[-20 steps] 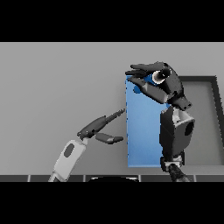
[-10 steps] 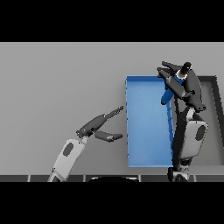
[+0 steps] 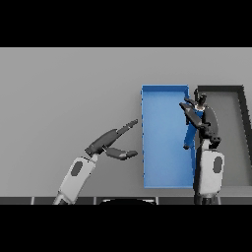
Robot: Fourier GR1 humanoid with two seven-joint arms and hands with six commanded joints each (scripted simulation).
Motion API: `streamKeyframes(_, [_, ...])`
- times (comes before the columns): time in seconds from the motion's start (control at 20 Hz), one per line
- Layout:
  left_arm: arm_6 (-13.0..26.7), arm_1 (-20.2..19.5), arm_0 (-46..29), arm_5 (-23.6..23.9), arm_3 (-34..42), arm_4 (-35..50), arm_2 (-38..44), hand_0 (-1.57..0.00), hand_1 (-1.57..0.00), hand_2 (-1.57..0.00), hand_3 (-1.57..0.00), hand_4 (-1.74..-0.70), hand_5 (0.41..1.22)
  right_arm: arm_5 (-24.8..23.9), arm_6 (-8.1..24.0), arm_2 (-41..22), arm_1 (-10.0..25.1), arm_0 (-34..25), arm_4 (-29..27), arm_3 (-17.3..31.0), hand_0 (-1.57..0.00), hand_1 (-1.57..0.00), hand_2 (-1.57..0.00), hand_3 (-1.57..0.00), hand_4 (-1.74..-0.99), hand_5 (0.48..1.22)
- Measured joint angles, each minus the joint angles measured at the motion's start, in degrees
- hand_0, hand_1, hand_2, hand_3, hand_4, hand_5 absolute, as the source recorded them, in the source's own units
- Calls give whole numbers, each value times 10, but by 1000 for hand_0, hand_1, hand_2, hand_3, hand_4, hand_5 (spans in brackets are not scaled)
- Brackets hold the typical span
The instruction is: Pick up the blue pipe and place it into the blue bin.
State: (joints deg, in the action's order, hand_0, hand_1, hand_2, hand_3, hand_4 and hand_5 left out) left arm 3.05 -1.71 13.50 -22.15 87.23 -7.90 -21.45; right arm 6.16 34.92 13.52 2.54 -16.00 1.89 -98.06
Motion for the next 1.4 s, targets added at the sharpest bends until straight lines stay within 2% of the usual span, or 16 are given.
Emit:
streamKeyframes(0.1, [0,-4,2,2,6,2,4,1,1,1,1,-923,476,-21,0,-17,2,22,-13,25,-1571,-1571,-1571,-1571,-1497,1221])
streamKeyframes(0.2, [-4,-2,-4,2,10,-2,-3,1,1,1,1,-922,480,-43,-14,-38,12,37,-31,17,-1571,-1571,-1571,-1005,-1585,1221])
streamKeyframes(0.3, [0,1,2,8,-1,-9,-2,1,1,1,1,-920,484,-63,-21,-51,26,43,-55,19,-1571,-1571,-1571,-643,-1641,1221])
streamKeyframes(0.35, [-2,0,2,6,-2,-8,-2,1,1,1,1,-919,486,-77,-25,-61,30,44,-56,21,-1571,-1571,-1571,-514,-1661,1221])
streamKeyframes(0.4, [-8,-1,0,4,4,-8,-5,1,1,1,1,-918,489,-89,-29,-68,32,46,-59,20,-1571,-1571,-1571,-411,-1677,1171])
streamKeyframes(0.45, [-6,1,-3,7,3,-11,-7,1,1,1,1,-920,491,-103,-34,-70,37,50,-70,21,-1571,-1571,-1518,-455,-1626,1161])
streamKeyframes(0.55, [-5,-2,-3,5,8,-6,-3,1,1,1,1,-921,493,-133,-36,-78,44,52,-76,30,-1084,-1025,-987,-291,-1469,1148])
streamKeyframes(0.6, [-1,-1,1,5,6,-6,-2,1,1,1,1,-920,493,-153,-37,-84,43,51,-77,42,-867,-820,-789,-232,-1405,1137])
streamKeyframes(0.65, [-4,-1,1,6,4,-7,-2,1,1,1,1,-924,493,-178,-1,-95,63,60,-92,75,-693,-656,-631,-186,-1370,1125])
streamKeyframes(0.7, [2,5,7,7,2,-8,-3,1,1,1,1,-925,494,-200,0,-122,93,60,-119,112,-554,-525,-505,-148,-1339,1108])
streamKeyframes(0.8, [6,4,4,7,1,-8,-2,1,1,1,1,-924,494,-198,-10,-210,181,45,-165,130,-354,-335,-323,-95,-1279,1010])
streamKeyframes(0.85, [-2,1,2,6,4,-6,-2,1,1,1,1,-926,494,-198,-10,-259,227,39,-172,129,-283,-268,-258,-75,-1250,962])
streamKeyframes(0.95, [4,2,9,7,-2,-2,5,1,1,1,1,-927,495,-212,-5,-343,309,15,-228,128,-181,-171,-165,-48,-1219,870])
streamKeyframes(1.15, [0,-2,7,3,-4,-3,3,1,1,1,1,-929,496,-264,-1,-503,434,-62,-366,129,-74,-70,-67,-19,-1161,771])
streamKeyframes(1.25, [-3,-3,1,5,0,-3,2,1,1,1,1,-931,496,-291,-2,-555,470,-89,-415,118,-47,-44,-42,-12,-1125,747])
streamKeyframes(1.4, [-3,2,5,6,-7,-3,2,1,1,1,1,-931,495,-325,0,-611,495,-118,-454,99,-23,-22,-21,-6,-1095,718])
